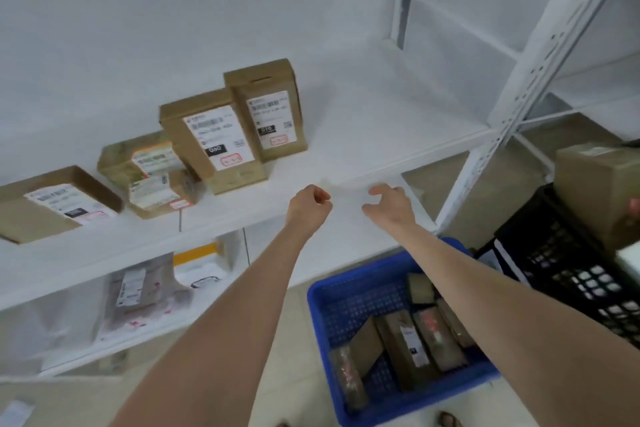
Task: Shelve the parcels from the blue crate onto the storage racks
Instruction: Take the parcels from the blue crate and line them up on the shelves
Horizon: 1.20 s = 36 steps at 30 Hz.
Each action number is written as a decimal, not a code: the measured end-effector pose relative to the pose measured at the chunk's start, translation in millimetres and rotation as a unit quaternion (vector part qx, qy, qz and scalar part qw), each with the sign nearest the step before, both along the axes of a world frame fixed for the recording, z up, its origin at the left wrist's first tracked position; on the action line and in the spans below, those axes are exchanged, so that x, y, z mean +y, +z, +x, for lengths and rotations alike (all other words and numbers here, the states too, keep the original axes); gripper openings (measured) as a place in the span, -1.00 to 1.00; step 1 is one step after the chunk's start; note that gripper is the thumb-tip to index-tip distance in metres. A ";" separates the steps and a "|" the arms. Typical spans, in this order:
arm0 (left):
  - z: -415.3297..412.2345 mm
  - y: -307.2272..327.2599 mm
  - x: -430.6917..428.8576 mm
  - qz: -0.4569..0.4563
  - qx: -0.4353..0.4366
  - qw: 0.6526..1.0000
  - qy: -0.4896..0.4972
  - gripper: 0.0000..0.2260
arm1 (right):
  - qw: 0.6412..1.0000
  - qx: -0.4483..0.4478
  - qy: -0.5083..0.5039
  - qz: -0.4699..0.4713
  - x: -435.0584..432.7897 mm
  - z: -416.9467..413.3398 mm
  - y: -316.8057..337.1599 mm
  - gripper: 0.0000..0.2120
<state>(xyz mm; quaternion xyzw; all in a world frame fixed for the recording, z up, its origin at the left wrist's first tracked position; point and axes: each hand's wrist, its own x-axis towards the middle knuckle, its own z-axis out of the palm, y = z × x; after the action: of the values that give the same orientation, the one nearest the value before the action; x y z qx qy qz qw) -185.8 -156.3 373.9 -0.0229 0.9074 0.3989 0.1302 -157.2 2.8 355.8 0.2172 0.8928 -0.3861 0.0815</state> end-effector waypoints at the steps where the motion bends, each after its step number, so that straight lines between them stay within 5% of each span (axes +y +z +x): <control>1: 2.3 -5.8 23.0 -0.002 -0.007 1.000 -0.004 -0.82 | 1.000 -0.012 0.009 -0.003 24.7 2.7 -5.6 -0.57; 13: 36.7 -148.7 183.9 -0.063 -0.173 0.977 -0.111 -0.66 | 0.990 -0.135 0.040 0.011 179.7 26.4 -137.5 -0.47; 19: 44.8 -282.6 202.9 -0.098 -0.217 0.966 -0.100 -0.65 | 0.980 -0.194 0.045 -0.009 188.8 29.5 -277.1 -0.41; 31: 103.5 -594.9 195.7 0.021 -0.395 0.915 0.078 -0.60 | 0.945 -0.292 0.085 -0.122 169.2 72.1 -600.8 -0.58; 36: 103.0 -674.8 191.1 -0.027 -0.412 0.903 0.121 -0.11 | 0.940 -0.285 0.072 -0.176 157.3 75.5 -675.4 -0.58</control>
<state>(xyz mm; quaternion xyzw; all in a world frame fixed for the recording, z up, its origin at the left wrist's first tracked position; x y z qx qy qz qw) -82.9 34.8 -301.0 -0.2980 0.7733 0.3421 0.4429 -81.7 160.2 -319.6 0.2354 0.7635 -0.4521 0.3966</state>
